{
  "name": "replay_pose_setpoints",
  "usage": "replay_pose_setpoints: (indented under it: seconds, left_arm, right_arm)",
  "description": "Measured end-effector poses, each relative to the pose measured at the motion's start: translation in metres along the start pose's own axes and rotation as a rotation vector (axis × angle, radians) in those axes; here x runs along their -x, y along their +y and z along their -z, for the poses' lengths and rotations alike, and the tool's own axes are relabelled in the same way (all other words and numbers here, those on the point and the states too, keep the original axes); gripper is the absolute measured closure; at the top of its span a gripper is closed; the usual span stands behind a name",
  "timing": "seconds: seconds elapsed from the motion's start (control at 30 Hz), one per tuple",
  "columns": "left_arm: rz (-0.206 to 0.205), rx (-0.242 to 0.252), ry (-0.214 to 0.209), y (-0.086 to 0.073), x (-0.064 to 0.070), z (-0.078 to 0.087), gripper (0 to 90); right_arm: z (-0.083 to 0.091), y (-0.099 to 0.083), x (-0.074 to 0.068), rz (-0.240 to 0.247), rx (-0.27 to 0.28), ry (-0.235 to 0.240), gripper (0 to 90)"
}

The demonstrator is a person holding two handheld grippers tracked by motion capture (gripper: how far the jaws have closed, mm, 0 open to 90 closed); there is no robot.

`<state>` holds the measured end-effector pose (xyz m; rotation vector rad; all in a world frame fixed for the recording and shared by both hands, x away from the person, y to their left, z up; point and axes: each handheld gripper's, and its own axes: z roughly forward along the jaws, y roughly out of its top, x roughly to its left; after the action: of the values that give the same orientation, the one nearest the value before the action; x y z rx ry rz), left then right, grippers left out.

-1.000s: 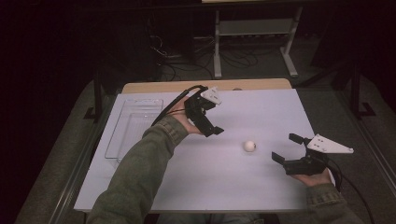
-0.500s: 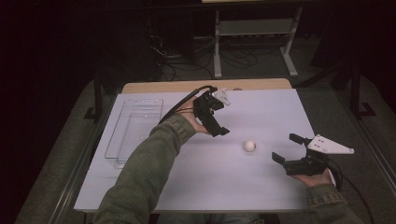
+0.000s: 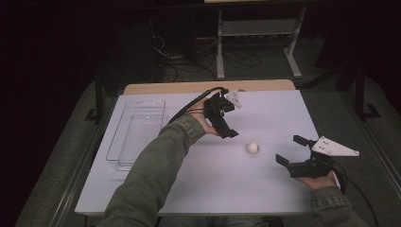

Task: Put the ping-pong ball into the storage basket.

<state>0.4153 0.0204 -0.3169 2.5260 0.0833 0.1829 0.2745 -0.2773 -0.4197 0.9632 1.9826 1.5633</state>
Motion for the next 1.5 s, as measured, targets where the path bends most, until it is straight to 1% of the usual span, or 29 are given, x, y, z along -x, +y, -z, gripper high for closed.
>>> replay_pose_setpoints:
  seconds: [0.1, 0.13, 0.2, 0.43, 0.63, 0.9, 0.97, 1.0, 1.3, 1.33, 1.43, 1.47, 1.5]
  left_arm:
    - [0.000, -0.001, -0.006, 0.001, 0.001, -0.003, 0.0]
    - [-0.009, -0.011, -0.009, 0.002, 0.000, -0.005, 0.0]
    - [-0.010, -0.016, -0.010, 0.003, 0.000, -0.006, 0.0]
    - [-0.010, -0.018, -0.018, 0.005, 0.001, -0.011, 0.0]
    - [-0.016, -0.027, -0.026, 0.007, 0.001, -0.016, 0.0]
    - [-0.034, -0.037, -0.032, 0.010, 0.004, -0.025, 0.0]
    - [-0.031, -0.036, -0.034, 0.010, 0.005, -0.027, 0.0]
    - [-0.026, -0.030, -0.036, 0.010, 0.004, -0.029, 0.0]
    - [-0.025, -0.037, -0.045, 0.011, 0.004, -0.044, 0.0]
    - [-0.029, -0.040, -0.045, 0.011, 0.005, -0.047, 0.0]
    - [-0.032, -0.044, -0.037, 0.011, 0.006, -0.051, 0.0]
    - [-0.031, -0.043, -0.033, 0.012, 0.006, -0.052, 0.0]
    - [-0.028, -0.035, -0.039, 0.012, 0.006, -0.054, 0.0]
  right_arm:
    - [0.000, 0.000, 0.000, 0.003, 0.001, 0.000, 0.0]
    - [0.000, 0.000, 0.000, 0.002, 0.002, -0.001, 0.0]
    - [0.001, 0.000, 0.000, -0.001, 0.002, -0.002, 0.0]
    - [0.001, 0.000, 0.001, 0.001, 0.003, -0.004, 0.0]
    - [0.003, 0.000, 0.002, -0.001, 0.008, -0.008, 0.0]
    - [0.003, 0.001, 0.002, 0.000, 0.011, -0.013, 0.0]
    - [0.003, 0.001, 0.002, 0.001, 0.010, -0.012, 0.0]
    - [0.003, 0.001, 0.002, 0.002, 0.011, -0.011, 0.0]
    - [0.004, 0.000, 0.003, 0.003, 0.009, -0.014, 0.0]
    - [0.004, 0.000, 0.003, 0.001, 0.009, -0.014, 0.0]
    - [0.005, 0.000, 0.003, -0.001, 0.010, -0.015, 0.0]
    - [0.005, 0.000, 0.003, -0.002, 0.011, -0.015, 0.0]
    - [0.005, 0.000, 0.003, -0.003, 0.011, -0.015, 0.0]
